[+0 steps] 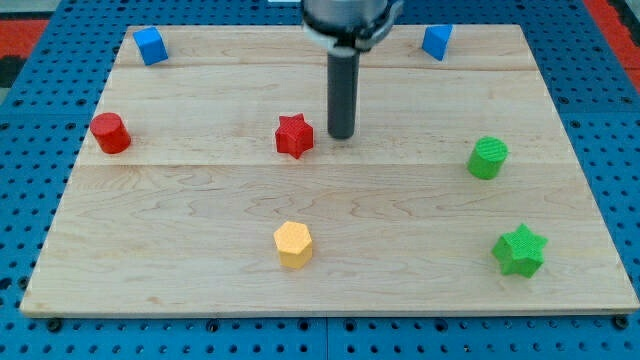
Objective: Push the red star towards the bottom left side of the board
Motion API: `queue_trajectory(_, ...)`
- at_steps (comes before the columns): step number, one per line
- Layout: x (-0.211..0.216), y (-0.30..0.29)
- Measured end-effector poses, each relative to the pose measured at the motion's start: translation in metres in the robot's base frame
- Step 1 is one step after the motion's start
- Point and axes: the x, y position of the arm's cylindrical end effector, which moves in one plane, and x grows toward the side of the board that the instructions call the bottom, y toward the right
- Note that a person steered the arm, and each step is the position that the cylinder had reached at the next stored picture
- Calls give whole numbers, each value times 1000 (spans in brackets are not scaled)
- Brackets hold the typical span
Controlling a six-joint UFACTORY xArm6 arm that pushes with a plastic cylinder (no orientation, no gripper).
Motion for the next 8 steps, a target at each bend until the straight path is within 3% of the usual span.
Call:
queue_trajectory(2, 82, -141)
queue_trajectory(3, 88, -144)
queue_trajectory(5, 132, -208)
queue_trajectory(6, 122, -184)
queue_trajectory(7, 92, -98)
queue_trajectory(8, 88, -72)
